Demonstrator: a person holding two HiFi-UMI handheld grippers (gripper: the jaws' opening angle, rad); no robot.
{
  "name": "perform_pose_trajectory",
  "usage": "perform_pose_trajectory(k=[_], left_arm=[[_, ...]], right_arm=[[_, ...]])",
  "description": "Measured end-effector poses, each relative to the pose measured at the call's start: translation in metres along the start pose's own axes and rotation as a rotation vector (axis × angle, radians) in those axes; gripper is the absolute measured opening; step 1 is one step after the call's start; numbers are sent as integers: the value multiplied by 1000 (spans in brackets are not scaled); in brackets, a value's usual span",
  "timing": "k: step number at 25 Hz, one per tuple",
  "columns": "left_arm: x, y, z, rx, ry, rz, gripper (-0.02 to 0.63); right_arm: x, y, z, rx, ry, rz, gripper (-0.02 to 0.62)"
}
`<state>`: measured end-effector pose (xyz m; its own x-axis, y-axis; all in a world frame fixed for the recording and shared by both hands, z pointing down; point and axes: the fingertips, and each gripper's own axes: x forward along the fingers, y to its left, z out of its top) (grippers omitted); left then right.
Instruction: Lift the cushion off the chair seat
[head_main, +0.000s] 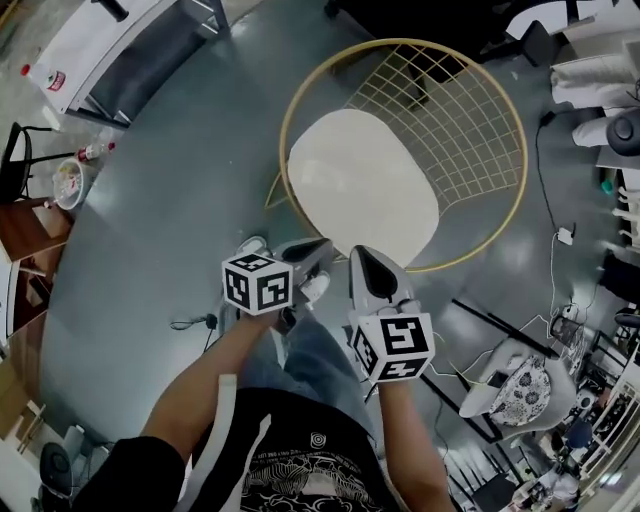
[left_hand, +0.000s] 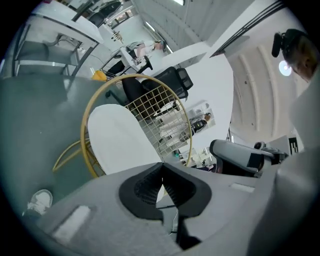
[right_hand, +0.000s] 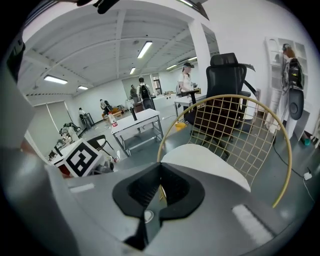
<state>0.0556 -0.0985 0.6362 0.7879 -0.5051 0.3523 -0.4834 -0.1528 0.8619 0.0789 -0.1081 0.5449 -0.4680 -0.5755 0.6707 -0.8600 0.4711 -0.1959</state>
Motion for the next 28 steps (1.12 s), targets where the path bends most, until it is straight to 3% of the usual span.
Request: perform_pose_trajectory(k=[4,10,18,21,28], left_arm=[[5,20,-11,-75,-49,-25,-2],[13,54,-31,-124,-85,-7,34],[31,85,-50,-202,-108,13,105],[40,96,-57,-243,-111,8,163],[54,107,-64,-282,-124,13,163]], right_arm=[[5,-2,-19,-25,28,26,-1],[11,-3,-44,-51,59,57,-1],[15,-6,-55,-81,84,97,-1],[11,-12,-64,-91,104,100,-1],[4,-27,-75,-99,124,105,-2]])
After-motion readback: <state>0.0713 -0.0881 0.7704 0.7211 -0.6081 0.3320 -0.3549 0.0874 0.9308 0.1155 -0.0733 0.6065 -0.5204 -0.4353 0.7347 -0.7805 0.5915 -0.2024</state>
